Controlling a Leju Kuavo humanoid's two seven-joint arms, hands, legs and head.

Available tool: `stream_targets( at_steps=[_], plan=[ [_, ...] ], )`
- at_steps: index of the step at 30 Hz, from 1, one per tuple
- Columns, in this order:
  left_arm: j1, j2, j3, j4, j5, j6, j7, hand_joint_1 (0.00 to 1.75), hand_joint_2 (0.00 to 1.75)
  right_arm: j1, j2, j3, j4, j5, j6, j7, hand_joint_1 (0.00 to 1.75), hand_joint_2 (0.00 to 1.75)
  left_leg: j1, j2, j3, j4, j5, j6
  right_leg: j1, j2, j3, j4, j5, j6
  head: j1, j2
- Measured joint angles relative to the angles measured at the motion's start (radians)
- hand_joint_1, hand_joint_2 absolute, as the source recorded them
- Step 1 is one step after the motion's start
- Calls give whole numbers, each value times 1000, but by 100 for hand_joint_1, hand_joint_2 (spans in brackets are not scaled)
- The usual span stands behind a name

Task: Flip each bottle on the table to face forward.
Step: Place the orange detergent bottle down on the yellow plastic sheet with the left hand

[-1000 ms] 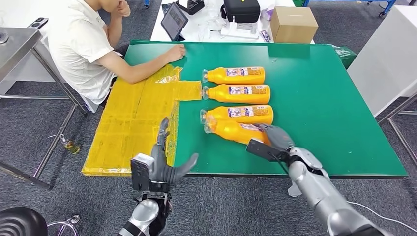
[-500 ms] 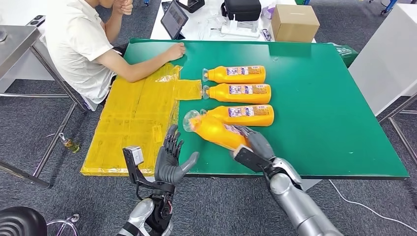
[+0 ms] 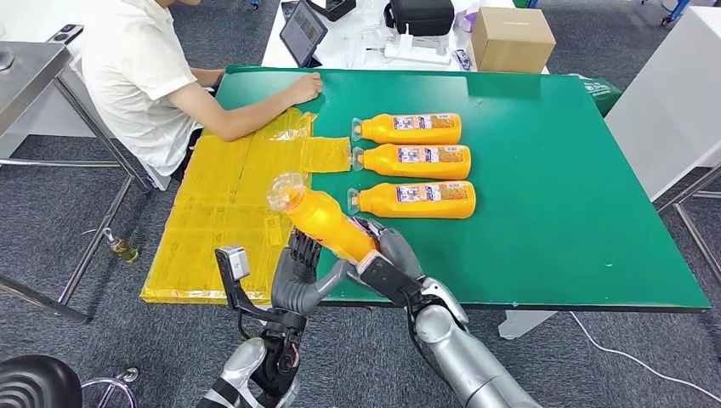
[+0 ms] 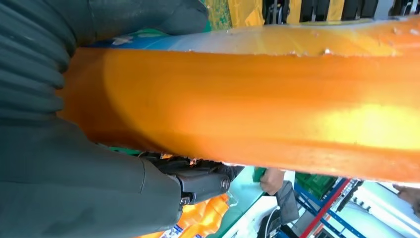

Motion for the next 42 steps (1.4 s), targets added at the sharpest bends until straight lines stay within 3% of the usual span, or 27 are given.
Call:
stream_targets(
  at_steps=[13,21,25,26,27,29,30,31,38,42],
  plan=[
    [-10,6,3,-5,64,49,0,0,175,-30,49,88,62,67,-89,20,175,175,0,0,-1,0,0,0,0,0,-2,0,0,0,0,0],
    [-16,13,21,-9,95,60,1,0,175,-61,52,175,100,263,-286,52,167,175,0,0,-2,0,0,0,0,0,-3,0,0,0,0,0],
    [-21,15,37,-8,108,57,3,0,175,-78,52,215,107,308,-322,73,158,175,0,1,-2,0,0,0,0,0,-3,0,0,0,0,0],
    [-21,15,41,-8,111,52,3,14,175,-80,52,223,109,314,-328,77,148,175,0,1,-2,0,0,0,0,0,-3,0,0,0,0,0],
    [-21,15,45,-8,113,45,3,51,175,-82,52,231,111,320,-335,79,122,175,0,1,-2,0,0,0,0,0,-3,0,0,0,0,0],
    [-20,15,52,-8,114,24,2,138,175,-87,52,245,117,327,-349,81,46,175,0,1,-2,0,0,0,0,0,-3,0,0,0,0,0],
    [-19,15,56,-9,115,11,1,167,175,-89,52,251,121,327,-353,80,14,175,0,1,-2,0,0,0,0,0,-3,0,0,0,0,0],
    [-18,15,60,-9,115,-3,-2,175,175,-90,52,257,125,324,-355,78,0,175,0,1,-2,0,0,0,0,0,-3,0,0,0,0,0],
    [12,18,89,-45,126,-81,-28,175,175,-82,57,284,137,258,-340,17,0,175,0,1,-2,0,0,0,0,1,-5,0,0,0,0,0],
    [35,20,105,-67,141,-130,-39,175,175,-76,60,287,137,217,-323,-23,0,0,0,2,-2,0,0,0,0,1,-5,0,0,0,0,0]
  ],
)
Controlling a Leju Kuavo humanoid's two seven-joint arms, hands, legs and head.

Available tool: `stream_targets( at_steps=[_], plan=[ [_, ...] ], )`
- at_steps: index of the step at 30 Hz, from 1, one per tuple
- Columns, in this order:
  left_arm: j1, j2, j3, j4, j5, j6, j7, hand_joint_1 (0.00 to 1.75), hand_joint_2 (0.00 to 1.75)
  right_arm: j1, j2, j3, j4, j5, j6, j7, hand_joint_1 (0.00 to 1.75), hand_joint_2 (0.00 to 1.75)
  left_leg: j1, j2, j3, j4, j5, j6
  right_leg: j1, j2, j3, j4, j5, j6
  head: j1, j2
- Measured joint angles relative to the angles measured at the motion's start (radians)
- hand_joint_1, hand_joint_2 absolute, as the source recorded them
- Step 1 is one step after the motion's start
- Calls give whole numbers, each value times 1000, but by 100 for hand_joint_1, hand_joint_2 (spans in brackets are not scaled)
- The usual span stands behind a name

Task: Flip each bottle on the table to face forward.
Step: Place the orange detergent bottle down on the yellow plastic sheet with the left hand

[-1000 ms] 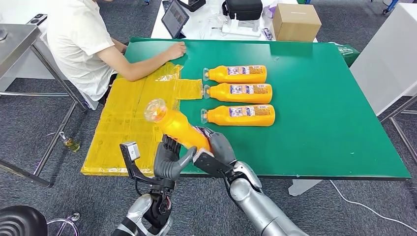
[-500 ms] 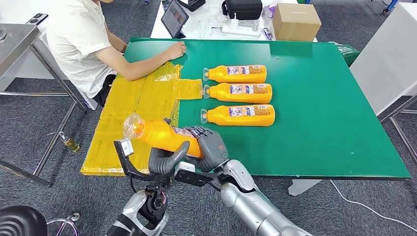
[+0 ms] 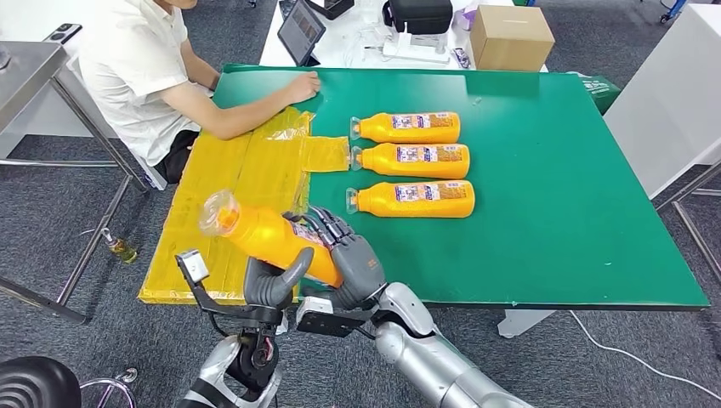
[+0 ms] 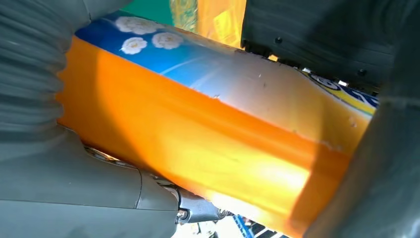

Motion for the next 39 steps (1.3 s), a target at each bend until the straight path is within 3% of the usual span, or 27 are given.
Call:
stream_targets(
  at_steps=[7,11,14,17,21,27,29,33,36,39],
  plan=[
    [32,1,18,-43,23,-39,-20,175,175,21,11,-4,-1,-55,-4,-60,0,0,0,0,0,0,0,0,0,0,0,0,0,0,0,0],
    [43,1,24,-87,-27,-36,-47,175,175,53,13,-21,-14,-68,-90,-91,0,0,0,0,0,0,0,0,0,0,0,0,0,0,0,0],
    [38,1,24,-111,-133,96,-88,175,175,125,11,-85,-60,-31,-164,-123,0,0,0,-1,-1,0,0,0,0,0,0,0,0,0,0,0],
    [33,4,30,-116,-236,280,-124,175,175,228,22,-227,-170,54,-191,-154,0,0,0,-2,-2,0,0,0,0,0,0,0,0,0,0,0],
    [28,12,36,-115,-332,432,-170,175,175,321,47,-410,-350,140,-199,-158,0,0,0,-2,-3,0,0,0,0,-1,-1,0,0,0,0,0],
    [13,19,42,-108,-401,516,-194,172,175,384,79,-556,-519,179,-201,-159,0,0,0,-1,-2,0,0,0,0,-1,-1,0,0,0,0,0],
    [0,20,51,-90,-541,596,-216,172,175,404,95,-599,-593,205,-201,-159,0,0,0,-1,-2,0,0,0,0,-1,-1,0,0,0,0,0],
    [-45,-1,178,0,-1165,667,-202,175,175,422,128,-695,-770,231,-201,-159,0,0,0,-1,-2,0,0,0,0,-1,0,0,0,0,1,0],
    [-90,-12,282,89,-1474,671,-103,175,175,430,148,-734,-846,222,-201,-159,0,0,0,1,0,0,0,0,0,1,0,0,0,0,0,0],
    [-156,-5,330,210,-1626,657,53,175,175,439,159,-748,-866,197,-201,-159,0,0,0,0,0,0,0,-1,0,1,0,0,0,-1,0,0]
  ],
)
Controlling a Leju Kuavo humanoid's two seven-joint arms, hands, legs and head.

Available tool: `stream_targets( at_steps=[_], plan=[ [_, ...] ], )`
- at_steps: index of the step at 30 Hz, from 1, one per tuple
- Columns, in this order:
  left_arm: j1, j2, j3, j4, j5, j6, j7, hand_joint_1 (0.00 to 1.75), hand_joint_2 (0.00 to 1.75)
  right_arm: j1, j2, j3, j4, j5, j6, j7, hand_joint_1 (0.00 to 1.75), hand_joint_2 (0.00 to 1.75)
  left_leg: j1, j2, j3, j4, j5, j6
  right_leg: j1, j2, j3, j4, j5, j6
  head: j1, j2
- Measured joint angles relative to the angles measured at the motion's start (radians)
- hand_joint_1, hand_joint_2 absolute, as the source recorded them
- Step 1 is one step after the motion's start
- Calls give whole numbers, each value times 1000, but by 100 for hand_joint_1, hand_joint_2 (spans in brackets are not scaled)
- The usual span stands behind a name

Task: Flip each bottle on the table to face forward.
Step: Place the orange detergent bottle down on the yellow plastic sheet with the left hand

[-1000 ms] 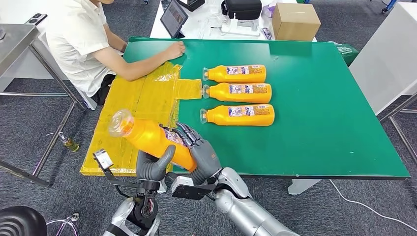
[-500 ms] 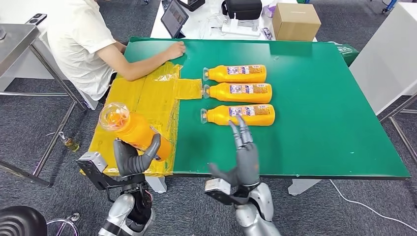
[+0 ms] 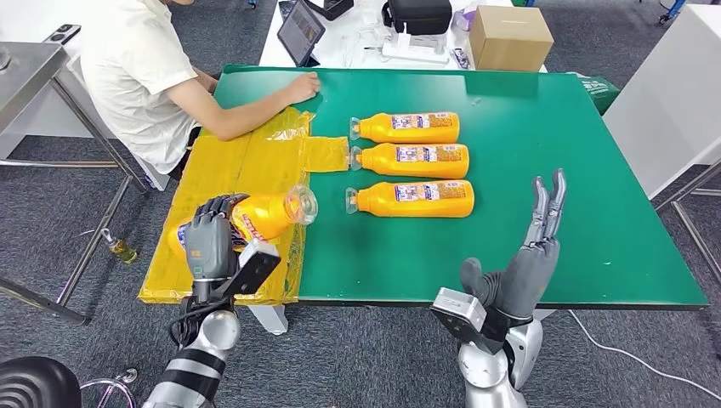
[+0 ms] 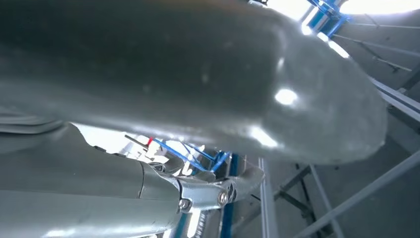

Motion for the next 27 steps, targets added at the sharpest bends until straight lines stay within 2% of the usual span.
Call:
stream_targets(
  at_steps=[5,8,9,10,12,13,14,18,27],
  plan=[
    [-132,37,-16,228,-15,-144,157,172,175,6,8,1,19,-47,1,0,0,0,0,-1,0,0,1,0,0,-1,1,1,0,0,0,0],
    [-188,59,-43,330,-35,-162,199,153,175,11,7,10,39,-62,1,0,0,0,0,-1,0,0,1,0,0,-1,1,1,0,0,0,0],
    [-201,65,-50,354,-41,-163,206,138,175,12,7,13,45,-64,1,0,0,0,0,-1,0,0,1,0,0,-1,1,1,0,0,0,0],
    [-215,70,-56,376,-45,-166,212,114,175,12,7,15,50,-66,1,0,0,0,0,-1,0,0,1,0,0,-1,1,1,0,0,0,0],
    [-238,77,-67,412,-42,-189,218,42,175,13,5,20,61,-76,1,0,0,0,0,-1,0,0,1,0,0,-1,1,1,0,0,0,0],
    [-250,80,-71,429,-32,-209,216,15,175,13,3,24,68,-82,1,0,0,0,0,-1,0,0,1,-1,0,-1,1,1,0,0,0,0],
    [-262,83,-73,446,-19,-231,211,1,175,13,1,28,77,-89,1,0,0,0,0,-1,0,0,0,-1,0,-1,1,1,0,0,0,0],
    [-294,93,-77,499,24,-286,178,0,175,13,-9,50,117,-101,1,0,0,0,0,-1,0,0,1,-1,0,-1,2,1,0,0,0,0],
    [-295,101,-86,537,43,-314,125,0,175,13,-24,74,170,-103,1,0,0,0,0,-1,0,0,1,0,0,-1,2,1,0,0,0,0]
  ],
)
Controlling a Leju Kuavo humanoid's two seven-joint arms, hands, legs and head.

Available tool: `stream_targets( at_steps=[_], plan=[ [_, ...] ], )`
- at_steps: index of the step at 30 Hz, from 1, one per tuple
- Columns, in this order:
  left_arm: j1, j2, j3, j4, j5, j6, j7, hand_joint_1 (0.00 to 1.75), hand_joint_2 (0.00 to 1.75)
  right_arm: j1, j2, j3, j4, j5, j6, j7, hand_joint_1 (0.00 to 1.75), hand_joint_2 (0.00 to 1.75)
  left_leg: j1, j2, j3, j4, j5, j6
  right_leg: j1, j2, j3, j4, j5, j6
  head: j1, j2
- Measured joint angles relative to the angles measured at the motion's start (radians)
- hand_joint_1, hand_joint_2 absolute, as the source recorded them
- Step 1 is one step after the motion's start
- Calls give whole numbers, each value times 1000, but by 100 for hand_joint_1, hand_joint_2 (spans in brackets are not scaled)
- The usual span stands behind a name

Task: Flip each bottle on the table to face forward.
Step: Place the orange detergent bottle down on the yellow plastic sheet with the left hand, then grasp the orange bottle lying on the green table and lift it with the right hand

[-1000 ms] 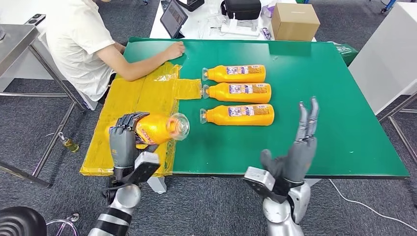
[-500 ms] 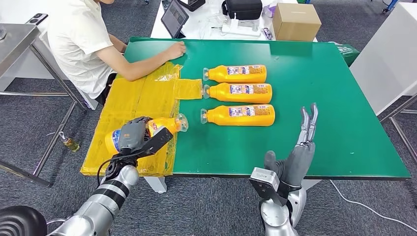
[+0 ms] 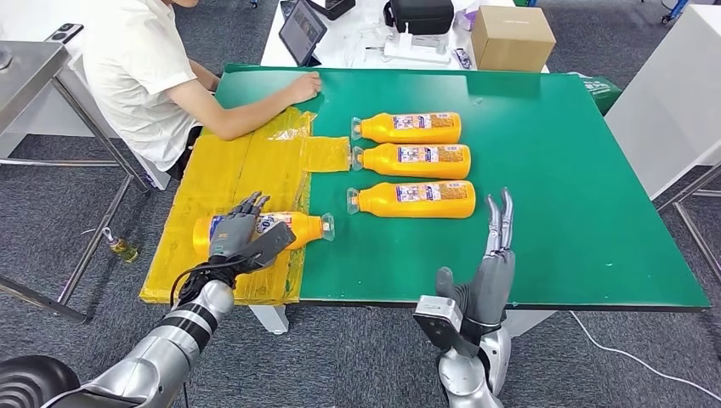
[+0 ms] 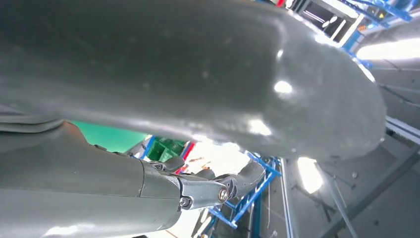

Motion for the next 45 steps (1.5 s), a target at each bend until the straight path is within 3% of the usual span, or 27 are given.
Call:
stream_targets(
  at_steps=[7,21,25,30,36,45],
  plan=[
    [26,5,-63,-55,-2,-57,-52,0,175,0,-14,8,36,-2,0,0,0,0,0,0,0,0,0,0,0,0,0,0,0,0,0,0],
    [220,5,-197,-480,264,-88,-190,0,175,10,-26,6,50,43,0,0,0,0,0,0,0,0,-1,0,0,0,-1,0,0,0,0,0],
    [304,5,-248,-647,408,-50,-243,0,175,9,-32,-9,68,82,0,0,0,175,0,0,0,0,-1,0,0,0,-1,0,-1,0,0,0],
    [382,13,-313,-800,492,-58,-272,0,175,3,-56,-27,156,109,0,0,0,175,0,0,-1,0,-1,0,0,0,-1,0,-1,0,0,0],
    [415,24,-344,-872,528,-77,-287,0,175,-24,-79,-37,243,142,0,17,0,175,0,0,-1,0,-1,0,0,0,-1,0,0,0,0,0],
    [427,18,-419,-891,704,-136,-296,0,175,-278,-217,-74,627,333,-1,183,0,175,-3,0,0,0,0,1,-3,0,0,-1,1,1,0,0]
  ],
)
